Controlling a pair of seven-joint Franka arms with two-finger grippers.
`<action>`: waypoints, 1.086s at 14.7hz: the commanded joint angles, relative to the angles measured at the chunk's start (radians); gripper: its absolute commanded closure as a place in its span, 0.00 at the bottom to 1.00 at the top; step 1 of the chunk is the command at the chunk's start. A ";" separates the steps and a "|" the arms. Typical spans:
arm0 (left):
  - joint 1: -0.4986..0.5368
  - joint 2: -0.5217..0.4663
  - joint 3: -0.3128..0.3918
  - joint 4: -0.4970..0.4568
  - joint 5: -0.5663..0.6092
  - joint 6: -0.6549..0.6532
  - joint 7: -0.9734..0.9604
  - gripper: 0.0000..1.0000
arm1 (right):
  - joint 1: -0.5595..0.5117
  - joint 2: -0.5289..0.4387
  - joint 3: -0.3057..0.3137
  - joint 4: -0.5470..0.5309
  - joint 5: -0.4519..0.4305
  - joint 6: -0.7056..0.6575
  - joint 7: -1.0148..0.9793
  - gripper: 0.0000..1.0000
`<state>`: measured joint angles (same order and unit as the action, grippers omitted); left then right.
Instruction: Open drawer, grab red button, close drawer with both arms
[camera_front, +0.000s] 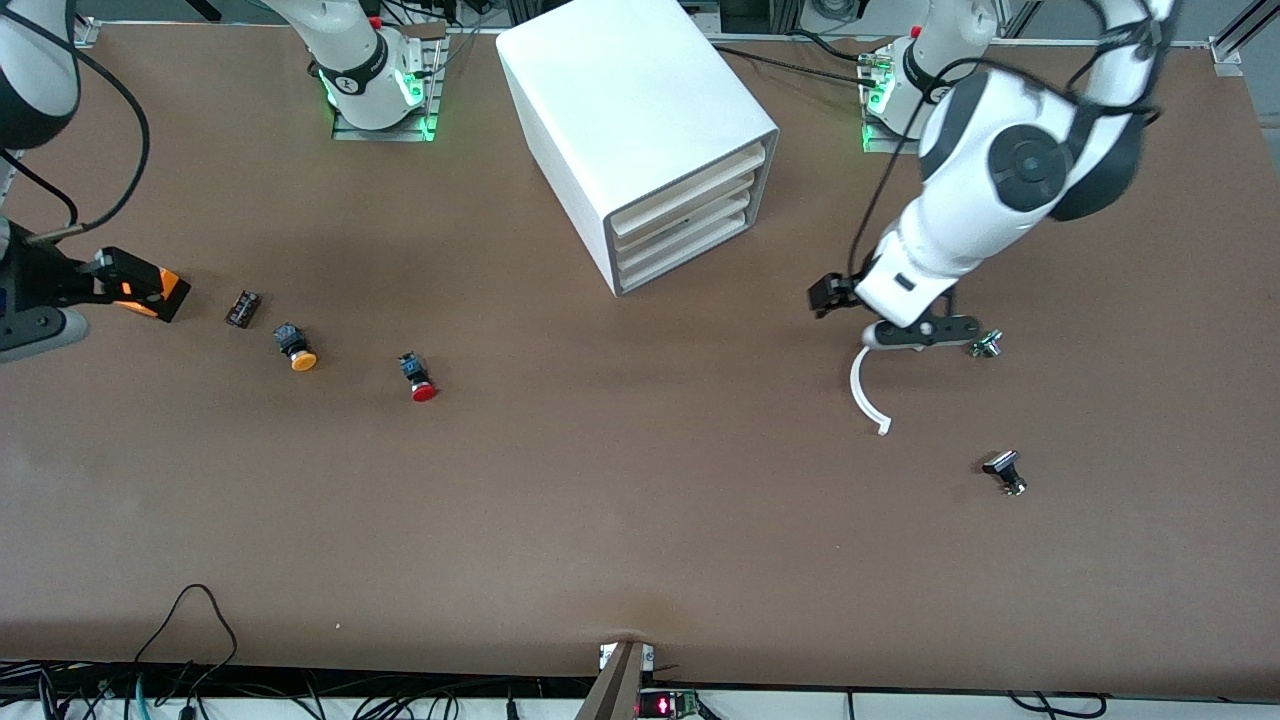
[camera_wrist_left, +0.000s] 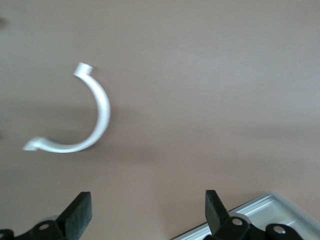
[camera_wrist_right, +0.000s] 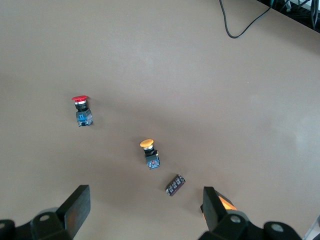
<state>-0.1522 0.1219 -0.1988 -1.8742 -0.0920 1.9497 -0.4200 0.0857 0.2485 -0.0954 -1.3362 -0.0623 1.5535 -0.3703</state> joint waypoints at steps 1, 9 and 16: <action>0.019 -0.022 0.004 0.117 0.090 -0.182 0.036 0.00 | 0.000 -0.023 -0.001 -0.023 -0.001 -0.032 -0.019 0.00; 0.060 -0.168 0.111 0.128 0.147 -0.242 0.276 0.00 | -0.004 -0.225 -0.001 -0.268 -0.008 0.018 -0.035 0.00; 0.094 -0.157 0.125 0.159 0.136 -0.242 0.288 0.00 | -0.099 -0.262 0.097 -0.331 -0.008 0.057 -0.038 0.00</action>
<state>-0.0785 -0.0433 -0.0722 -1.7289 0.0388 1.7256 -0.1628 0.0356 0.0107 -0.0482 -1.6321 -0.0625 1.5880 -0.3966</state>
